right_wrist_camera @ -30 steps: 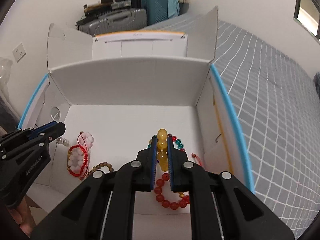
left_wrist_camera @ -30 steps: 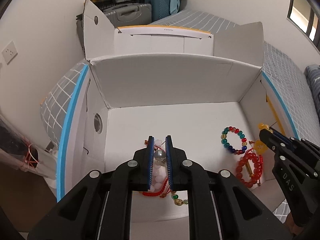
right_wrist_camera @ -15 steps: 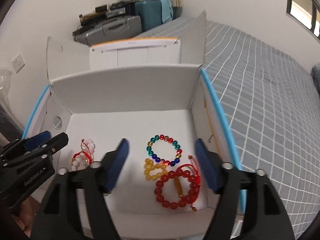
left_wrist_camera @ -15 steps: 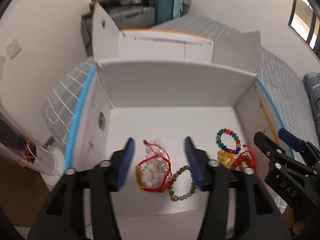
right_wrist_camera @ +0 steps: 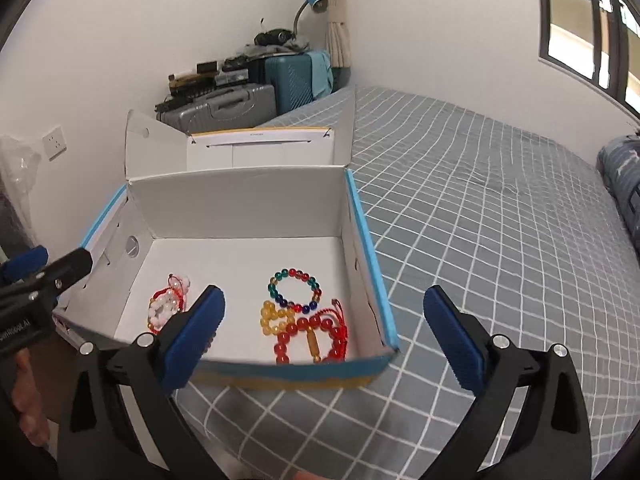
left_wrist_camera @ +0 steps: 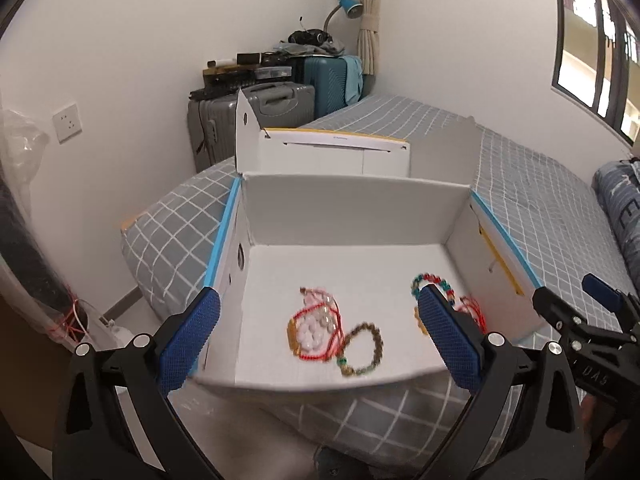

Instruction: Organize jewelry

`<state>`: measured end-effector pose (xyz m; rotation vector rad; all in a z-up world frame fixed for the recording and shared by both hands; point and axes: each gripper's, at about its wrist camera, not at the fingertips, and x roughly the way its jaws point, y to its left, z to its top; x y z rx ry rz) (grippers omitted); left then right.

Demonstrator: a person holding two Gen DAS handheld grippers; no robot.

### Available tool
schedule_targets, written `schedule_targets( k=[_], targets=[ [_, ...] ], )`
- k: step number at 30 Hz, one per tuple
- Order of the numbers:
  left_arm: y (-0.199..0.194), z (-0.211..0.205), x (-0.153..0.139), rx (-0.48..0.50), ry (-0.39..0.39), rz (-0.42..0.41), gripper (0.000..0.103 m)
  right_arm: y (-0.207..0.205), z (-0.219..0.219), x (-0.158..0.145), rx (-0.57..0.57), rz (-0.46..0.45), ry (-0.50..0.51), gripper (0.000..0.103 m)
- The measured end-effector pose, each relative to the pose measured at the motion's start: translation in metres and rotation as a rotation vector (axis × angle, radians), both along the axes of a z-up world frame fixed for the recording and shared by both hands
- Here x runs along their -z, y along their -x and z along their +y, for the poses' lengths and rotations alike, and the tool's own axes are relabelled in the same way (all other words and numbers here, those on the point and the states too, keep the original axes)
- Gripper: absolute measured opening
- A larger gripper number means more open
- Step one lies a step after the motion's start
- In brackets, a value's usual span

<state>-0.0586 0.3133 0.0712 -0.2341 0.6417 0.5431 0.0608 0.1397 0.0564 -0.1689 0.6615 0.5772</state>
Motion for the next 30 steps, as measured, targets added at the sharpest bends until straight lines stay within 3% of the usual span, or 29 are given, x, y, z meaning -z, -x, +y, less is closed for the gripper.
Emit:
schedule_targets(
  k=[6, 10, 19, 30],
  targets=[
    [0.028, -0.022, 0.015, -0.007, -0.032, -0.012, 0.097, 0.021, -0.021, 0.013, 0.044, -0.027, -0.019, 0.096],
    [0.039, -0.028, 0.019, -0.004, -0.014, -0.025, 0.097, 0.025, -0.028, 0.018, 0.059, -0.027, -0.025, 0.096],
    [0.044, -0.034, 0.02, -0.028, -0.029, -0.016, 0.097, 0.035, -0.025, 0.017, 0.061, -0.077, 0.009, 0.096],
    [0.043, -0.04, 0.021, 0.009, -0.012, -0.029, 0.097, 0.036, -0.024, 0.019, 0.053, -0.062, 0.01, 0.096]
  ],
)
